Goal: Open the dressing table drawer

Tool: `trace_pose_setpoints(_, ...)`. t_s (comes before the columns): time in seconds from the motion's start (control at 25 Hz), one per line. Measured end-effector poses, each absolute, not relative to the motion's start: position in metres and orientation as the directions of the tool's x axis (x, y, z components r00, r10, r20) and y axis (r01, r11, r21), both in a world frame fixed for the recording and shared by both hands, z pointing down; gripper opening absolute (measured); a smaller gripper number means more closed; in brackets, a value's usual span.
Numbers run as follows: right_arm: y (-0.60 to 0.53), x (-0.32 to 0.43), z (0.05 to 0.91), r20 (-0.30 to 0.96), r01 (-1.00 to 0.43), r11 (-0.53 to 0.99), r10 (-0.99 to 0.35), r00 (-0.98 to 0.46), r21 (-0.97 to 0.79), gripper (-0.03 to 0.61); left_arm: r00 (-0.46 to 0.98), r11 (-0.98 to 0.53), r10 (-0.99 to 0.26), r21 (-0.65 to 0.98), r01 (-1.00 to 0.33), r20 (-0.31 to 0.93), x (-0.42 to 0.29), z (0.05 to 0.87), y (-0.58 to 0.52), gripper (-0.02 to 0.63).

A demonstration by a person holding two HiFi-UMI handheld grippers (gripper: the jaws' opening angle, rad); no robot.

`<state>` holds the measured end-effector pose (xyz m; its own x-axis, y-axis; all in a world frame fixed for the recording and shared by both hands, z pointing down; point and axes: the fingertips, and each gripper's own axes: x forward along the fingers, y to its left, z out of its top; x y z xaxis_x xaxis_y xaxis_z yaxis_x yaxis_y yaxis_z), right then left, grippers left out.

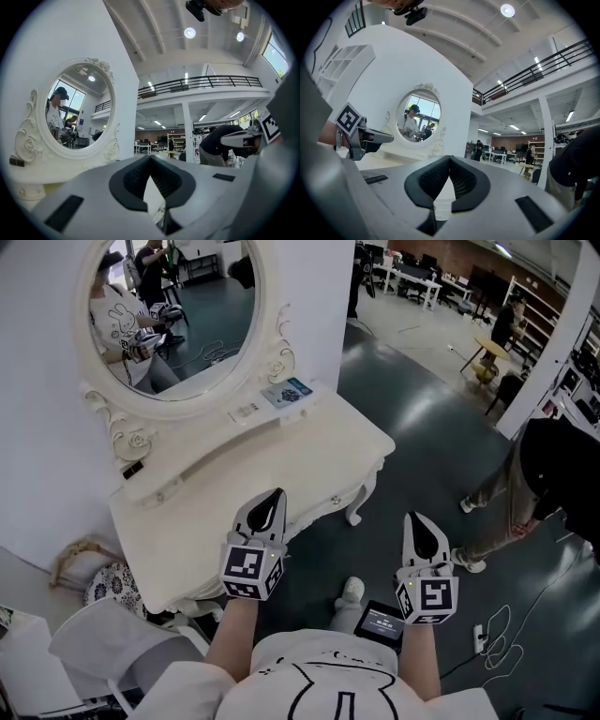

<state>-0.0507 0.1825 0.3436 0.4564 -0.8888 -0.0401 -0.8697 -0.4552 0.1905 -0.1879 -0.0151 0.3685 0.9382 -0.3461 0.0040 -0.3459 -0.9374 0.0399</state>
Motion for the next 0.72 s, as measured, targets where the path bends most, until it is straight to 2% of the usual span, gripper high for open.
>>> trace_pose_setpoints(0.72, 0.086, 0.112, 0.352, -0.009, -0.938, -0.296, -0.954, 0.300, 0.179, 0.028, 0.872, -0.871, -0.487, 0.049, -0.489, 0.047, -0.057, 0.381, -0.085, 0.014)
